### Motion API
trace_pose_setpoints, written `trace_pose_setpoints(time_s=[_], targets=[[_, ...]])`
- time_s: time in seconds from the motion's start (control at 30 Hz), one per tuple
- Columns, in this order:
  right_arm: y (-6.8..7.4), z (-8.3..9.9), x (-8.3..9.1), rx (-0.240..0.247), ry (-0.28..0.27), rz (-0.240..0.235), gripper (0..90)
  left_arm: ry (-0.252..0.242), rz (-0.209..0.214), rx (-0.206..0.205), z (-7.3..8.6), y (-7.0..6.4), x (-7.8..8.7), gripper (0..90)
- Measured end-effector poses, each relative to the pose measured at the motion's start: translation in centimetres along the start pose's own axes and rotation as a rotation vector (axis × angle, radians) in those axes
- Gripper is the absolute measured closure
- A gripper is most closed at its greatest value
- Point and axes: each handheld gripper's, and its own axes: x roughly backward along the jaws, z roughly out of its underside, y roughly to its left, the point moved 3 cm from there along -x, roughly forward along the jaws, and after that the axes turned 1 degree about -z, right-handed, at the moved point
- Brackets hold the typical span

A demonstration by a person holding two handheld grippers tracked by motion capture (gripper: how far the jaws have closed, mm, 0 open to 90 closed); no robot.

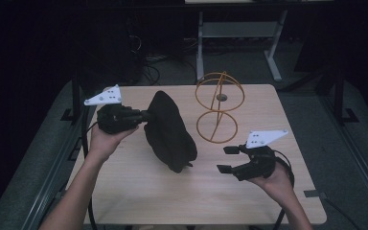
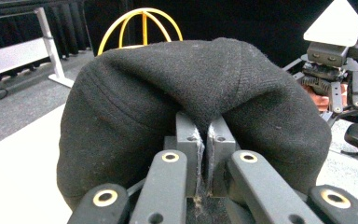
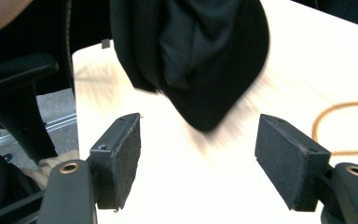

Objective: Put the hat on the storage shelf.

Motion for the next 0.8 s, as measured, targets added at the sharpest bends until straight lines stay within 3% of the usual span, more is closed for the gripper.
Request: trace_pose_setpoints(time_s=[0.13, 0.37, 0.67, 0.8], targets=[[-0.8, 1.4, 0.8, -0.027, 0.004, 0.025, 29.2, 0.014, -0.003, -0.013, -0.6, 0.3, -0.1, 86.9], [-2.4, 3.4, 2.0, -0.082, 0.005, 0.062, 28.4, 0.014, -0.003, -0.001, -1.7, 1.0, -0.1, 86.9], [-4.1, 5.7, 2.3, -0.145, 0.029, 0.057, 27.3, 0.015, -0.018, 0.001, -3.3, 1.8, -0.4, 86.9], [-4.7, 6.4, 2.5, -0.146, 0.037, 0.079, 26.7, 0.015, -0.020, 0.002, -4.0, 2.1, -0.5, 86.9]])
